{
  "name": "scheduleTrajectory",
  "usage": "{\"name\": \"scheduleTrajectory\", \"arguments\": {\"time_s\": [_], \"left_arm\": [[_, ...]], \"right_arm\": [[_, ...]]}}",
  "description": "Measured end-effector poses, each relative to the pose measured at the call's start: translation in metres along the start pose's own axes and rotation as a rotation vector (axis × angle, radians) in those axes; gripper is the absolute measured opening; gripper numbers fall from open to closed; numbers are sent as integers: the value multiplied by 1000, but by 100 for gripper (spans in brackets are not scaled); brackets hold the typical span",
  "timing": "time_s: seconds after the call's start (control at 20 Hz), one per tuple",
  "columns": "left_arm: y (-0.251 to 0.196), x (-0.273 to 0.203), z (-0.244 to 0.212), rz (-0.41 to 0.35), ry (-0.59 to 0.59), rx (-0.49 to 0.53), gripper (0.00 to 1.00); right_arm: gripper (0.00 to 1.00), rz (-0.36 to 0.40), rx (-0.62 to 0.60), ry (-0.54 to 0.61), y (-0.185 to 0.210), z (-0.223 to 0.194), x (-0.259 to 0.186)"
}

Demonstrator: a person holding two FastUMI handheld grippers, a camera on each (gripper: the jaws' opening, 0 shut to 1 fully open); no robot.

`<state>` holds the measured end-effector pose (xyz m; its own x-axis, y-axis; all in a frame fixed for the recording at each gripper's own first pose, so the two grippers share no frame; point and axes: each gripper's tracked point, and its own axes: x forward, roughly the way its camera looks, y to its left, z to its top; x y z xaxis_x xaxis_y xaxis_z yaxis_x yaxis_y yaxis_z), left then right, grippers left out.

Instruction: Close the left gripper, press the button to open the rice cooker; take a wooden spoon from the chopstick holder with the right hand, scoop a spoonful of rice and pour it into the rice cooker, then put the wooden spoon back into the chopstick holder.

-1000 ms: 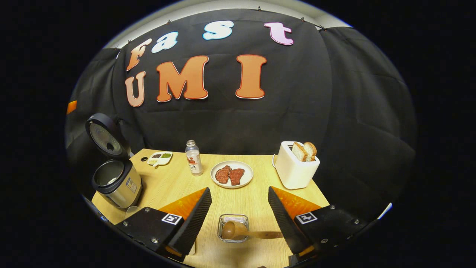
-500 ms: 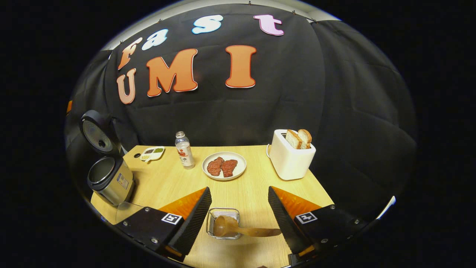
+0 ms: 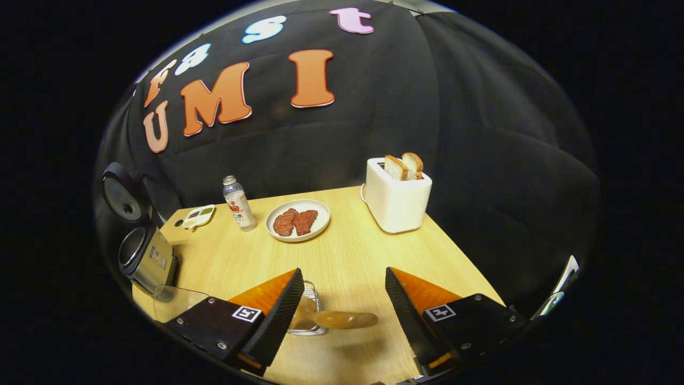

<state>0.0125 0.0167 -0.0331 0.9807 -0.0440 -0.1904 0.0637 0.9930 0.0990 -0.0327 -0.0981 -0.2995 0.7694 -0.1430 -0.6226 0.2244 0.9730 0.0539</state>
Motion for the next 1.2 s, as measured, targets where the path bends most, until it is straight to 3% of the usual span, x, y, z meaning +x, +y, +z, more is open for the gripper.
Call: {"name": "scheduleTrajectory", "arguments": {"time_s": [0.3,0.35,0.5,0.55,0.6,0.75,0.8,0.85,0.9,1.05,1.15,1.2], "left_arm": [[-15,1,17,-10,-38,14,98],[-17,1,16,-13,-35,13,90],[-18,-1,13,-14,-24,15,90],[-17,-2,12,-9,-22,16,98],[-16,-3,11,-2,-18,18,90],[-13,-6,7,8,-10,20,90],[-12,-7,8,13,-13,22,98],[-10,-7,8,18,-16,21,98],[-8,-9,7,23,-14,18,90],[-2,-11,4,44,-10,10,90],[4,-13,4,57,-12,7,100],[6,-15,2,63,-12,3,100]], "right_arm": [[95,-13,150,87,-5,-39,3],[95,-1,186,103,-2,-45,5],[93,44,259,136,10,-56,8],[91,54,268,141,13,-58,10],[85,67,274,150,17,-60,11],[67,94,257,155,30,-62,15],[54,95,239,144,32,-58,17],[48,93,219,137,33,-55,19],[39,94,207,130,35,-52,22],[36,102,207,120,39,-42,29],[34,112,201,106,40,-37,36],[32,121,202,101,42,-35,37]]}}
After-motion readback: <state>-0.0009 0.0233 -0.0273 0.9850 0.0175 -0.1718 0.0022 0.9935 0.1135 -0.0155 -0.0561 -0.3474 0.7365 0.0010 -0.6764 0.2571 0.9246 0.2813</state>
